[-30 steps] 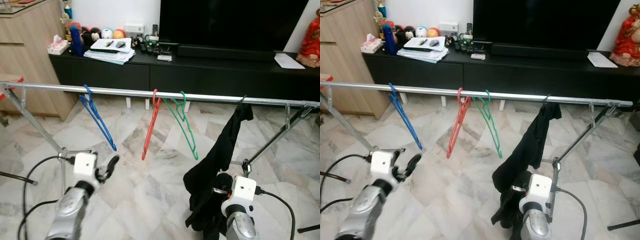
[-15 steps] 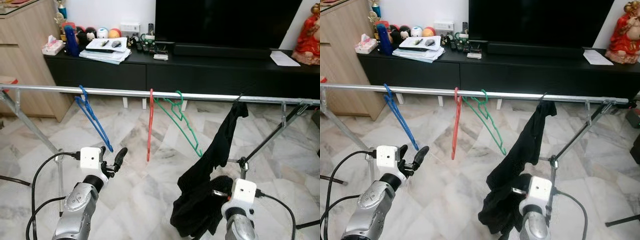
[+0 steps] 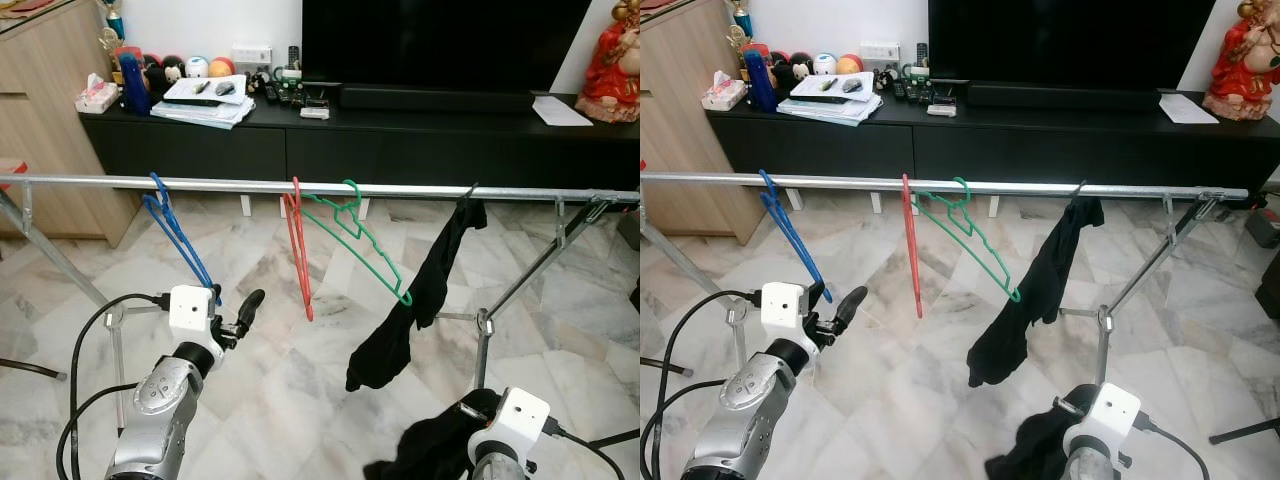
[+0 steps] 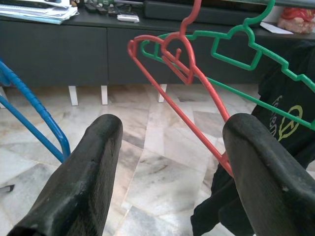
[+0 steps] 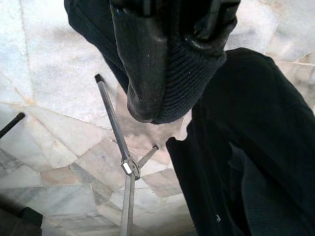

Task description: Hang hanger

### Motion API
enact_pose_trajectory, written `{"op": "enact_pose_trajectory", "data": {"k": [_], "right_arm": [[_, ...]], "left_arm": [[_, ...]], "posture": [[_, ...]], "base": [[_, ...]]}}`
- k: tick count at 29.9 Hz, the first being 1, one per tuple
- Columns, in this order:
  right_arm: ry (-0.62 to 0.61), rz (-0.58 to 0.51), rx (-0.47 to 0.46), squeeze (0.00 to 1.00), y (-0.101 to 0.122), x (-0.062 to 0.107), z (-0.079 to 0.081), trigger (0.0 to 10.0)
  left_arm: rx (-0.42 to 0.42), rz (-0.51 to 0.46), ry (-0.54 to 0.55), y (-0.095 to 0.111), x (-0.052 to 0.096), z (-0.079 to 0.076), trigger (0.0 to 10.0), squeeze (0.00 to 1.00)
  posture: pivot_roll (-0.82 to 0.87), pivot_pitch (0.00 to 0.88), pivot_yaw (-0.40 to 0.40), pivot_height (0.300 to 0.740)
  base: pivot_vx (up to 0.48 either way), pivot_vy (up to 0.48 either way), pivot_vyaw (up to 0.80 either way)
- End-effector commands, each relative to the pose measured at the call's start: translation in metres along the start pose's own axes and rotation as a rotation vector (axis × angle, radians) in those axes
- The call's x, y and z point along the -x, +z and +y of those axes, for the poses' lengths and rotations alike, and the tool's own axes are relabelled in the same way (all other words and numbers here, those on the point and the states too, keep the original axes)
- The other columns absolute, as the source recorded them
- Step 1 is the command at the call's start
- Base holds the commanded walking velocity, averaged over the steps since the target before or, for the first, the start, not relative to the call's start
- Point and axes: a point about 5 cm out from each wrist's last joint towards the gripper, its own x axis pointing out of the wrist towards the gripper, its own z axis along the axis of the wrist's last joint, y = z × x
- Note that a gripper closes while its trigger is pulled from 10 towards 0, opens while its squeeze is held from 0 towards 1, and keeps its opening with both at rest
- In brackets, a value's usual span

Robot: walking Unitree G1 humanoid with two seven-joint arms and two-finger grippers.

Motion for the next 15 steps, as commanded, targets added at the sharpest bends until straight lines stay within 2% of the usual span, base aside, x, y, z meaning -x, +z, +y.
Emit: {"op": "enact_pose_trajectory", "data": {"k": [1,5,15], "right_arm": [[0.001,-0.019,-0.005,0.00,0.0030,-0.0010,0.0015,10.0],[0.005,-0.021,-0.002,0.00,0.0028,-0.0008,0.0023,10.0],[0.013,-0.023,0.007,0.00,0.0028,-0.0013,0.0038,10.0]], "left_arm": [[-0.025,0.003,-0.020,0.0030,0.0002,-0.0030,10.0,0.00],[-0.033,0.006,-0.034,0.0039,-0.0014,-0.0051,10.0,0.00],[-0.032,0.016,-0.051,0.0014,-0.0014,-0.0086,10.0,0.00]], "posture": [[-0.09,0.109,-0.009,0.740],[-0.09,0.108,-0.010,0.740],[-0.09,0.107,-0.010,0.740]], "base": [[0.000,0.000,0.00],[0.208,0.000,0.00],[0.317,0.000,0.00]]}}
